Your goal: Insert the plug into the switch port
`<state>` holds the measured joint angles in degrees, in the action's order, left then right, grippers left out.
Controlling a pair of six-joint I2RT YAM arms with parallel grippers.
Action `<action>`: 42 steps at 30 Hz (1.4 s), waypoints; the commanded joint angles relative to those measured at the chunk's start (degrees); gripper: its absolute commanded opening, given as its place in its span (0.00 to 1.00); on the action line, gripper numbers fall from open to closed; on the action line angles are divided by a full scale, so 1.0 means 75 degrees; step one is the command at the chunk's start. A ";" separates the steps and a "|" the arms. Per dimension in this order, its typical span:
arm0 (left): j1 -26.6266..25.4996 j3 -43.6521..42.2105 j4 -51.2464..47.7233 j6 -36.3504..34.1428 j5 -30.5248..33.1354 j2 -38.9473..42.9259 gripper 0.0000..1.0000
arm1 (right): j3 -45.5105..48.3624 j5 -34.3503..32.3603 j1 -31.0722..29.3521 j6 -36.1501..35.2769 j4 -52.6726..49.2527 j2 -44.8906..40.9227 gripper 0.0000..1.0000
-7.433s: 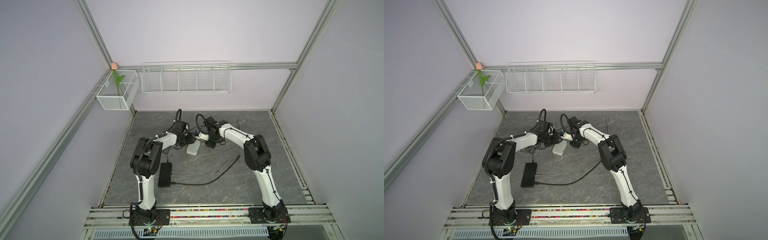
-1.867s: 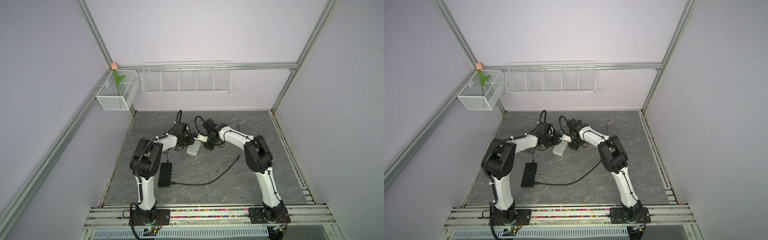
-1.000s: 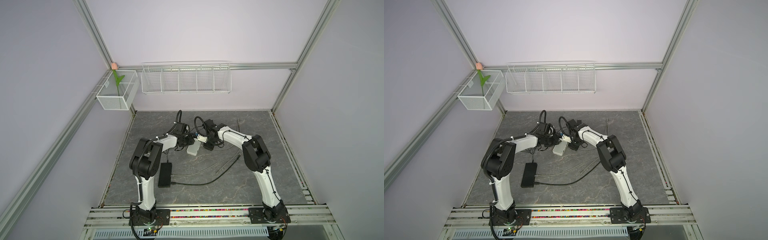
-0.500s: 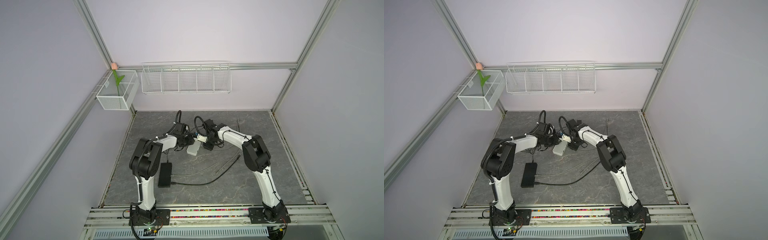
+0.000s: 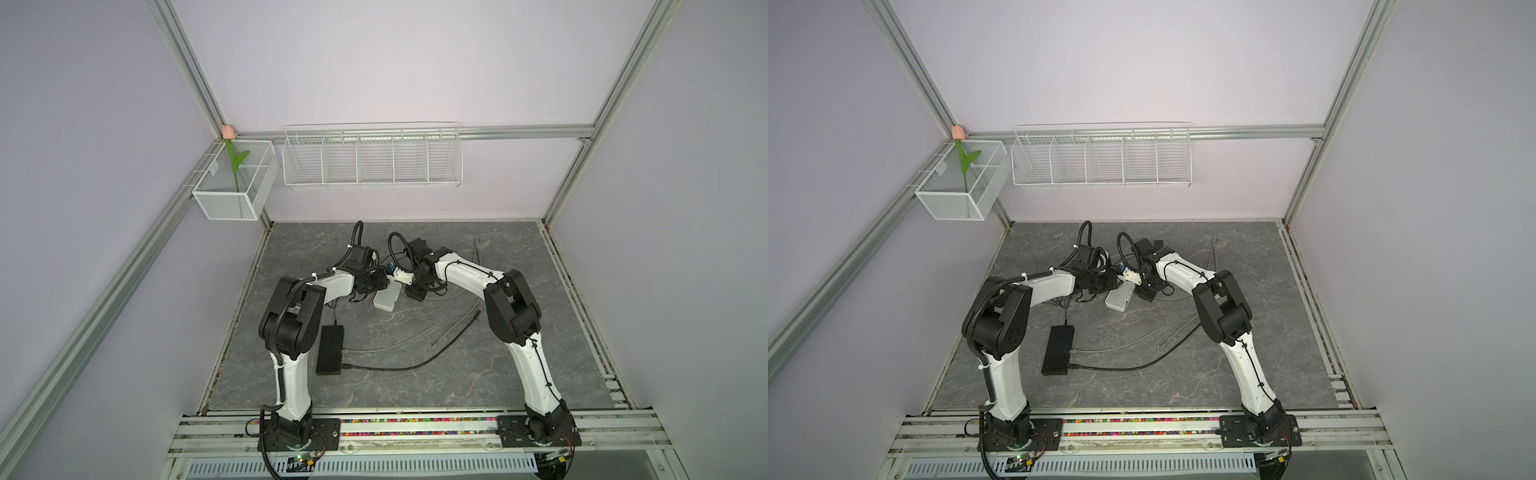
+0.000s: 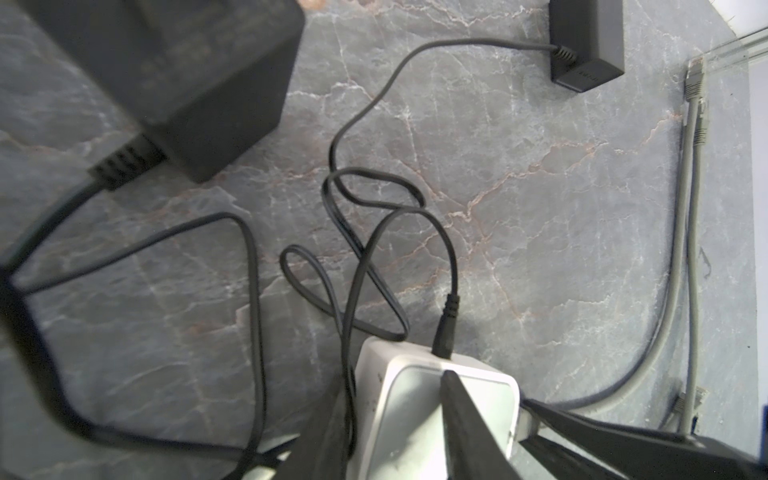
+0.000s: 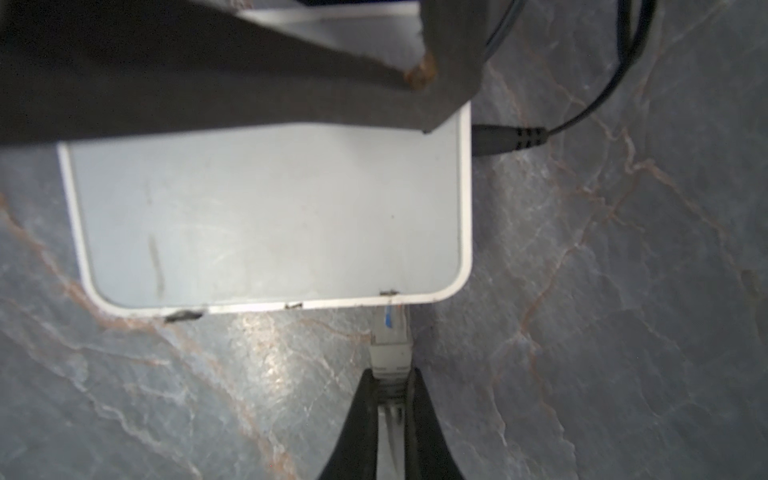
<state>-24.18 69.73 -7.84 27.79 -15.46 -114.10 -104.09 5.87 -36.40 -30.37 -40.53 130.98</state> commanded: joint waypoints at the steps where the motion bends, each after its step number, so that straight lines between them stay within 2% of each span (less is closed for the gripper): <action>1: -0.0257 -0.0416 -0.0695 -0.0120 -0.0289 -0.0343 0.34 | 0.0284 0.0820 -0.0123 0.0134 0.0963 -0.0388 0.07; 12: -0.0426 -0.0544 -0.0665 -0.0291 -0.0342 -0.0431 0.34 | 0.0961 0.1343 -0.0138 0.0458 0.2595 -0.0951 0.06; 34: -0.0760 -0.0966 -0.0537 -0.0646 -0.0854 -0.0575 0.33 | 0.0790 0.1747 -0.0129 0.0856 0.3762 -0.0680 0.06; 42: -0.0786 -0.1128 -0.0585 -0.0752 -0.0803 -0.0480 0.33 | 0.0754 0.1856 -0.0150 0.0989 0.4085 -0.0701 0.06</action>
<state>-24.75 65.58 -0.47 23.40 -14.74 -113.45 -96.20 10.37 -35.55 -24.40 -30.61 127.33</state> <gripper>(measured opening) 0.331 0.116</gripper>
